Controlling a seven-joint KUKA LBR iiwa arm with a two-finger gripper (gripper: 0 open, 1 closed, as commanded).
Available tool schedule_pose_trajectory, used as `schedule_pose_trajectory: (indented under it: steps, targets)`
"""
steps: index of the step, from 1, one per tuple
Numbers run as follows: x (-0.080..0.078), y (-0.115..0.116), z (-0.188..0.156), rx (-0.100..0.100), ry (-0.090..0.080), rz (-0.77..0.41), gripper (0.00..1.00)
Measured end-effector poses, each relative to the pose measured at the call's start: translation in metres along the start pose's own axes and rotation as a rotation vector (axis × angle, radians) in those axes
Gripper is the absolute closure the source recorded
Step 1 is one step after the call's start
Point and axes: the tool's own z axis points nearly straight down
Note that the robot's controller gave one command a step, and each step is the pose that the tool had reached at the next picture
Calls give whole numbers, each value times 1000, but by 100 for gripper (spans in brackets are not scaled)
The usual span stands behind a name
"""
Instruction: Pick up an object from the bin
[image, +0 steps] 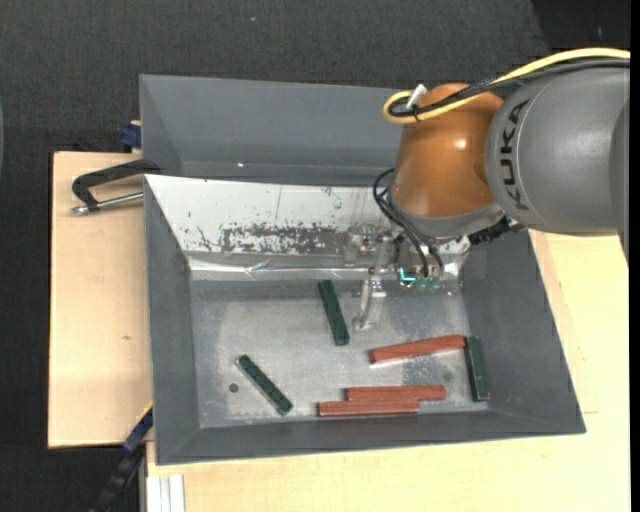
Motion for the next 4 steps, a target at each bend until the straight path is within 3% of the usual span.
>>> schedule_pose_trajectory:
  steps: [1, 2, 3, 4]
  targets:
    - [-2, 0, -5, 0, -8, 1, 0]
    - [4, 7, 47, -1, -14, 52, 0]
    - [7, -68, 78, 0, -8, 208, 100]
    - [7, -68, 78, 0, -8, 208, 0]
